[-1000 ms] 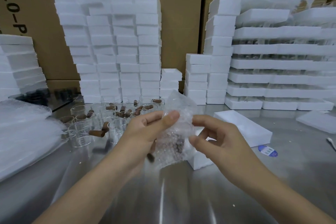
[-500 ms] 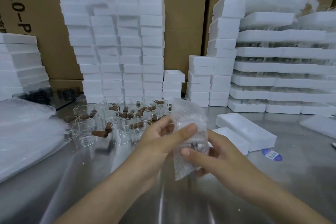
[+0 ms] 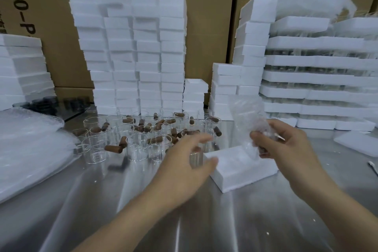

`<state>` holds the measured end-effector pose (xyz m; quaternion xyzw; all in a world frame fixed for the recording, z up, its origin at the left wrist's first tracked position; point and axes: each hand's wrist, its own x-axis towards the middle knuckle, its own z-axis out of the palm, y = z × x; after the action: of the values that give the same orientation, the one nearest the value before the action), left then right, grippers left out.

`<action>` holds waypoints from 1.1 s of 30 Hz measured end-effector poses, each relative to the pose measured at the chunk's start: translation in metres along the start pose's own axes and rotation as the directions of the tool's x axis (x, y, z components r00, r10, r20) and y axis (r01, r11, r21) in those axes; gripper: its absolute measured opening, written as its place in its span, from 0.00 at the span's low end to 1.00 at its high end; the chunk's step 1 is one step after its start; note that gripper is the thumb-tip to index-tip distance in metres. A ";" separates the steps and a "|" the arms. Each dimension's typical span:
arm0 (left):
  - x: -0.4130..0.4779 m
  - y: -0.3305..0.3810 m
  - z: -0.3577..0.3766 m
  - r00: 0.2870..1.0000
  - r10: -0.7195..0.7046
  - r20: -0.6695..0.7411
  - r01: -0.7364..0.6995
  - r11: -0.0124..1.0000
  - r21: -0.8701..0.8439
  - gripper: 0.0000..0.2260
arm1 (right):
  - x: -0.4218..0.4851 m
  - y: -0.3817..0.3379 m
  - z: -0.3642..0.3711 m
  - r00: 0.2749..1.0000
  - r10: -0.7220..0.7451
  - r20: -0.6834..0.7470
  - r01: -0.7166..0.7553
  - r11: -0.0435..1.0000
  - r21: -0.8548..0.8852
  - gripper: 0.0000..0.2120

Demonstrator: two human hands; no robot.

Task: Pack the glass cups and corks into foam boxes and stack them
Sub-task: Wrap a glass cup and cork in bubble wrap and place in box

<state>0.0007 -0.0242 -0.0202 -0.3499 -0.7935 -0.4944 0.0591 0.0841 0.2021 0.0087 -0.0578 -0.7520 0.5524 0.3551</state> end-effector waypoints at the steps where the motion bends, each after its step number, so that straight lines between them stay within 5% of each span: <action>1: -0.005 -0.002 0.005 0.991 0.099 0.090 -0.117 0.971 0.211 0.20 | 0.002 0.002 -0.002 0.999 0.011 -0.034 -0.011 1.000 0.001 0.11; 4: -0.013 -0.008 0.017 0.929 0.197 0.314 -0.343 0.780 0.523 0.25 | 0.003 0.009 -0.004 0.996 0.045 -0.077 -0.046 0.999 -0.015 0.10; 10: -0.006 -0.007 0.008 0.951 0.157 0.265 -0.282 0.791 0.543 0.17 | 0.007 0.019 -0.007 0.999 0.050 -0.006 -0.050 0.981 -0.185 0.07; 17: 0.005 -0.009 -0.015 0.958 0.112 0.265 -0.202 0.917 0.343 0.23 | -0.008 0.007 0.000 0.949 -0.073 0.307 0.209 0.876 -0.436 0.19; 24: 0.006 -0.006 -0.014 0.992 0.128 0.003 -0.128 0.990 0.066 0.08 | -0.017 -0.004 0.006 0.899 -0.063 0.433 0.274 0.852 -0.446 0.14; 29: 0.008 -0.006 -0.014 0.995 -0.020 0.100 0.031 0.993 -0.115 0.10 | -0.020 -0.013 0.005 0.860 -0.006 0.510 0.267 0.857 -0.440 0.09; 33: 0.006 -0.005 -0.015 0.979 -0.056 0.194 0.074 0.993 -0.087 0.13 | -0.022 -0.015 0.006 0.812 0.086 0.577 0.234 0.858 -0.457 0.10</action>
<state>-0.0111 -0.0349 -0.0135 -0.3718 -0.7824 -0.4970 -0.0500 0.1010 0.1810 0.0105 0.0519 -0.9434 0.3108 0.1034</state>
